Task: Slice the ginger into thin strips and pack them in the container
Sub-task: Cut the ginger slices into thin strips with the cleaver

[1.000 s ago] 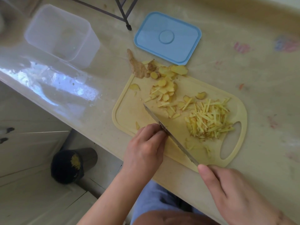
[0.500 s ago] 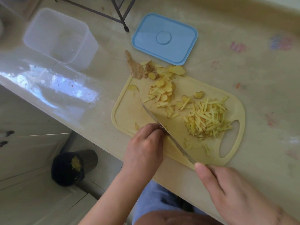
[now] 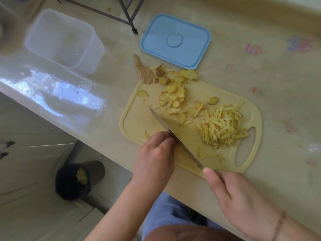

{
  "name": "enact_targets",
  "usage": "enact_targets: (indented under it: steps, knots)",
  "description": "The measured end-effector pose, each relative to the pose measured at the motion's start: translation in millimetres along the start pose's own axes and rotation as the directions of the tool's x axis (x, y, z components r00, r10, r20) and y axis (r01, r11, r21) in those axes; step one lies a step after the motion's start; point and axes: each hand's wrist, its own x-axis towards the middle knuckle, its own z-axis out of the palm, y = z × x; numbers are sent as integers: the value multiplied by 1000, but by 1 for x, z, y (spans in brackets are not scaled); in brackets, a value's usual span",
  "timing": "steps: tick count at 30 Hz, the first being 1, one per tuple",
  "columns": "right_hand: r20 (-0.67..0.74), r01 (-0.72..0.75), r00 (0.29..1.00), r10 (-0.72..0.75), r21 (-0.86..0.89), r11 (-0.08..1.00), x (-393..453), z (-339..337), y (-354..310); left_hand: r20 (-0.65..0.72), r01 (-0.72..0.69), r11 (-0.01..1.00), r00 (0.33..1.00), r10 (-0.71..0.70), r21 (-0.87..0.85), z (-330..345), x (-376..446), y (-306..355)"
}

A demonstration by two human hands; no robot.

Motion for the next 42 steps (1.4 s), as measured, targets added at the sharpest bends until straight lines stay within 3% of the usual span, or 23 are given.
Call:
enact_targets:
  steps: [9, 13, 34, 42]
  knots:
    - [-44, -90, 995, 91, 13, 996, -19, -5, -4, 21, 42, 999, 999, -42, 29, 0, 1, 2]
    - [8, -21, 1000, 21, 32, 999, 1, 4, -6, 29, 36, 999, 999, -36, 12, 0, 2, 2]
    - [-1, -94, 996, 94, 68, 993, -18, -3, -9, 6, 5, 999, 1000, -5, 34, -2, -1, 0]
    - [-13, -33, 999, 34, 55, 998, 0, 8, -8, 7, 13, 1000, 1000, -13, 26, -1, -1, -2]
